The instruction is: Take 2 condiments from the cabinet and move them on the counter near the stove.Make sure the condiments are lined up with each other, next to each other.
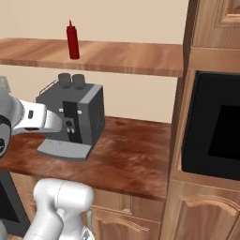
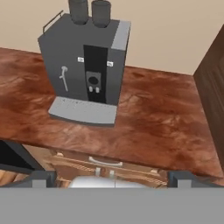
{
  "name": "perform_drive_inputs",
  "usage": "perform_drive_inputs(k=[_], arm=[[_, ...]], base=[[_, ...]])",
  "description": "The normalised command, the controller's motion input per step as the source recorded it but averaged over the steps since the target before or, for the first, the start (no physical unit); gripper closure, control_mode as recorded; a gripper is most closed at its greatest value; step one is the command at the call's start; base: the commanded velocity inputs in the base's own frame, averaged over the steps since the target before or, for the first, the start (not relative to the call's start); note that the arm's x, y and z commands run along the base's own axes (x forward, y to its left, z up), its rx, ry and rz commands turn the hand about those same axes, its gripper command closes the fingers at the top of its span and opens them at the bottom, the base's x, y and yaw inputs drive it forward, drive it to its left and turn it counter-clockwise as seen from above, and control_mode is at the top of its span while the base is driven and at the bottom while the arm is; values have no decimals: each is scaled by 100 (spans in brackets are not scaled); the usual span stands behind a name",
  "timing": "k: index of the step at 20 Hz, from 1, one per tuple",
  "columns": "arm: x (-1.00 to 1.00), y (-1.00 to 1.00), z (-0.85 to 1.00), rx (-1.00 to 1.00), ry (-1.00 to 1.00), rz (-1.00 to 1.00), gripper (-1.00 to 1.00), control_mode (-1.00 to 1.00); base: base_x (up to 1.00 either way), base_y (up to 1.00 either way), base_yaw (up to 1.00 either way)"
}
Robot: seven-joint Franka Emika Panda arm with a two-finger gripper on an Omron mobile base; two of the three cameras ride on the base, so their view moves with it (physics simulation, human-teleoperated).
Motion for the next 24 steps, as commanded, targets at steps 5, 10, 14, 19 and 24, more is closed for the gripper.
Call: perform_drive_inputs(k=[5, 10, 14, 19, 24], arm=[[0, 0, 0, 0, 0, 0, -100, 100], [0, 0, 0, 0, 0, 0, -100, 100], [0, 0, 0, 0, 0, 0, -100, 100], [0, 0, 0, 0, 0, 0, -100, 100], [0, 0, 0, 0, 0, 0, -100, 100]], base=[[53, 9, 0], [48, 8, 0], [41, 21, 0], [10, 2, 0], [-32, 0, 5]])
